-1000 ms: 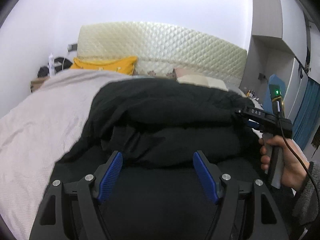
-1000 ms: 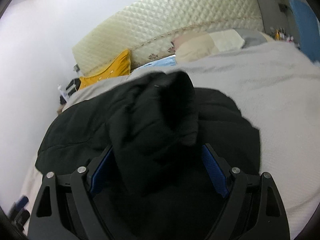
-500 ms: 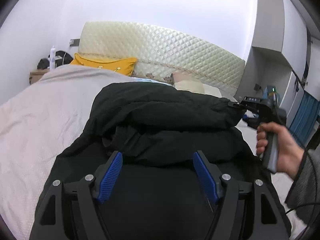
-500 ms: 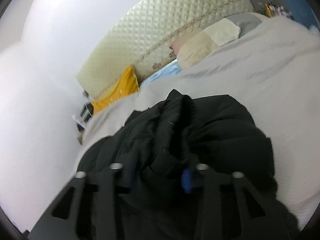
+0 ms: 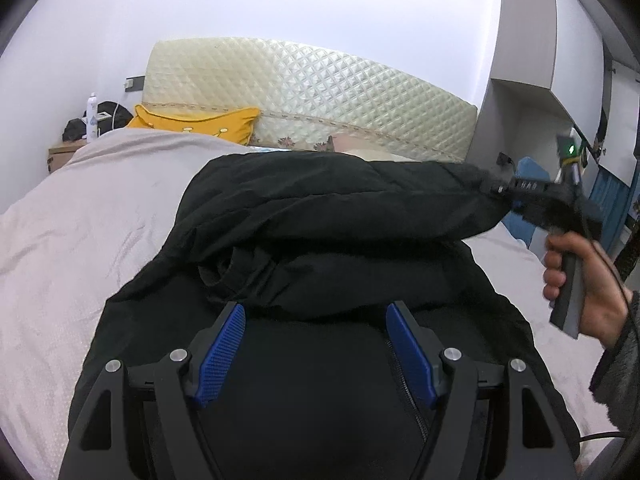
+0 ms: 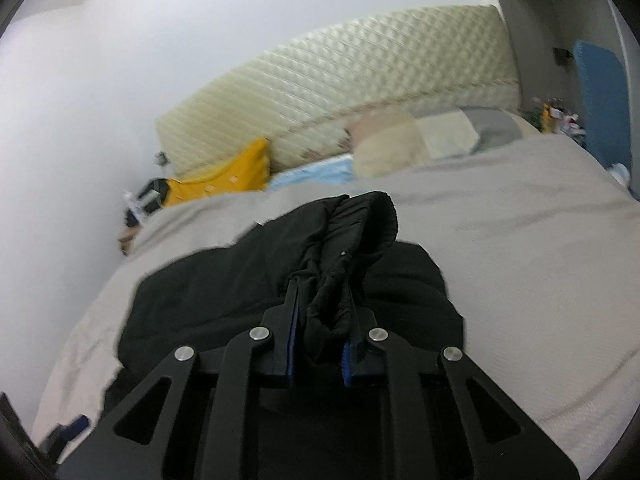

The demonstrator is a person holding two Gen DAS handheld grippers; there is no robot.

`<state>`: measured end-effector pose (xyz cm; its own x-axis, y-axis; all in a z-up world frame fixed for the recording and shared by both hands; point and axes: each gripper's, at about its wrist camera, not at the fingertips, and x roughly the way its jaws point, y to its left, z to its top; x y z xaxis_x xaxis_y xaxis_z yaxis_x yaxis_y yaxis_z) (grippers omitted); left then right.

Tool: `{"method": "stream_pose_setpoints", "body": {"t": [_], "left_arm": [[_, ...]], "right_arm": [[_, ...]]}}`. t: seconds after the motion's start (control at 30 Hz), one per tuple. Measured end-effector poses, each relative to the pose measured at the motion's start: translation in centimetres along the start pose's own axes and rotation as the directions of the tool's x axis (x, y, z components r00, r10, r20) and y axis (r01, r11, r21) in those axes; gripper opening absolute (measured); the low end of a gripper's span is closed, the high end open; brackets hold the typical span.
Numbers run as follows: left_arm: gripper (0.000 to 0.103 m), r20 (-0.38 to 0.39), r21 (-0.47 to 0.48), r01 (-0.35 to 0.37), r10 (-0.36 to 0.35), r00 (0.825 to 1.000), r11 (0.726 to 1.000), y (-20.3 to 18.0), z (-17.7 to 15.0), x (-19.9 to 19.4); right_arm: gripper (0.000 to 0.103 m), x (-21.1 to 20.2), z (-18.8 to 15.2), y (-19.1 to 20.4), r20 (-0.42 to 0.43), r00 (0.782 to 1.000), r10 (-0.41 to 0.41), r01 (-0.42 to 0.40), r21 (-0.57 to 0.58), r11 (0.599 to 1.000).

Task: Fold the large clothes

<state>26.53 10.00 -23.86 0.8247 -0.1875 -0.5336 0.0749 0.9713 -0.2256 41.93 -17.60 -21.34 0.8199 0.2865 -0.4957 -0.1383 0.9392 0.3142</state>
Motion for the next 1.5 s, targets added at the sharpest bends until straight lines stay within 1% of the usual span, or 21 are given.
{"method": "stream_pose_setpoints", "body": {"t": [0.07,0.2,0.27,0.33,0.43,0.5,0.53,0.6,0.67,0.7,0.73,0.77,0.83,0.87,0.97,1.03,1.1,1.17,1.27,1.43,1.5], "left_arm": [[0.073,-0.014,-0.003,-0.008,0.008,1.0,1.0,0.1,0.0,0.3],[0.073,-0.038,-0.003,-0.02,0.02,0.999,1.0,0.2,-0.1,0.6],[0.073,-0.028,-0.001,-0.012,0.012,1.0,1.0,0.2,-0.1,0.7],[0.073,-0.039,0.002,-0.018,0.018,0.999,1.0,0.3,-0.3,1.2],[0.073,-0.066,0.015,-0.034,0.035,0.997,0.999,0.5,-0.6,2.0],[0.073,-0.081,0.022,-0.049,0.05,0.995,0.999,0.6,-0.8,2.3],[0.073,-0.083,0.021,-0.048,0.05,0.995,0.999,0.7,-1.0,2.4],[0.073,-0.082,0.016,-0.045,0.046,0.996,0.999,0.7,-0.8,2.5],[0.073,-0.083,0.01,-0.048,0.049,0.995,0.999,0.6,-0.7,2.5],[0.073,-0.081,0.01,-0.053,0.054,0.995,0.999,0.6,-0.7,2.4],[0.073,-0.08,0.014,-0.058,0.059,0.995,0.998,0.5,-0.7,2.2],[0.073,-0.079,0.022,-0.064,0.065,0.995,0.998,0.3,-0.8,2.0],[0.073,-0.061,0.04,-0.069,0.071,0.996,0.997,-0.2,-0.8,1.3],[0.073,-0.05,0.054,-0.071,0.074,0.996,0.996,-0.5,-0.9,0.9],[0.073,-0.055,0.041,-0.054,0.056,0.997,0.998,-0.9,-0.7,-0.1],[0.073,-0.046,0.053,-0.064,0.067,0.997,0.997,-1.3,-0.7,-0.9],[0.073,-0.036,0.076,-0.086,0.089,0.995,0.993,-1.8,-1.2,-1.7],[0.073,-0.049,0.098,-0.101,0.107,0.993,0.99,-2.2,-1.8,-2.3],[0.073,-0.052,0.116,-0.108,0.115,0.992,0.987,-2.8,-2.5,-3.5],[0.073,-0.07,0.094,-0.098,0.104,0.992,0.991,-2.9,-3.7,-5.2],[0.073,-0.082,0.089,-0.103,0.11,0.991,0.991,-2.9,-4.4,-5.7]], "right_arm": [[0.017,0.9,-0.8,-1.0,-0.019,0.999,-0.026,0.026,0.007,1.0],[0.017,2.7,-2.6,-1.6,-0.056,0.994,-0.097,0.093,-0.063,0.994],[0.018,4.2,-3.5,-2.3,-0.101,0.989,-0.105,0.1,-0.052,0.994],[0.019,5.6,-4.1,-2.9,-0.127,0.986,-0.11,0.106,-0.044,0.993],[0.02,7.0,-5.1,-2.7,-0.136,0.978,-0.156,0.142,-0.11,0.984],[0.02,7.2,-5.3,-2.5,-0.13,0.977,-0.17,0.153,-0.126,0.98],[0.021,6.8,-5.3,-2.5,-0.115,0.98,-0.162,0.148,-0.119,0.982],[0.027,5.7,-5.3,-2.9,-0.094,0.988,-0.125,0.119,-0.067,0.991],[0.049,4.3,-5.6,-3.2,-0.088,0.99,-0.11,0.109,-0.015,0.994],[0.056,3.2,-5.7,-3.2,-0.079,0.992,-0.098,0.098,-0.012,0.995],[0.068,2.3,-5.7,-2.9,-0.073,0.993,-0.091,0.09,-0.016,0.996],[0.074,1.1,-5.7,-2.8,-0.066,0.995,-0.077,0.076,-0.015,0.997],[0.074,-2.1,-6.0,-2.6,-0.035,0.999,-0.017,0.017,0.019,1.0],[0.074,-3.6,-6.2,-2.3,-0.028,1.0,-0.003,0.003,0.016,1.0],[0.074,-7.5,-6.9,-0.5,-0.027,1.0,-0.014,0.013,-0.051,0.999],[0.074,-10.0,-7.8,0.7,-0.023,0.999,-0.024,0.021,-0.101,0.995],[0.074,-11.9,-8.9,1.5,-0.048,0.998,-0.03,0.023,-0.127,0.992],[0.074,-13.5,-10.3,1.8,-0.079,0.996,-0.029,0.018,-0.135,0.991],[0.074,-15.8,-12.4,1.9,-0.107,0.994,-0.022,0.009,-0.12,0.993],[0.074,-17.9,-15.5,0.5,-0.181,0.983,-0.032,0.016,-0.085,0.996],[0.074,-18.0,-16.0,-0.5,-0.206,0.977,-0.054,0.043,-0.058,0.997]]}}
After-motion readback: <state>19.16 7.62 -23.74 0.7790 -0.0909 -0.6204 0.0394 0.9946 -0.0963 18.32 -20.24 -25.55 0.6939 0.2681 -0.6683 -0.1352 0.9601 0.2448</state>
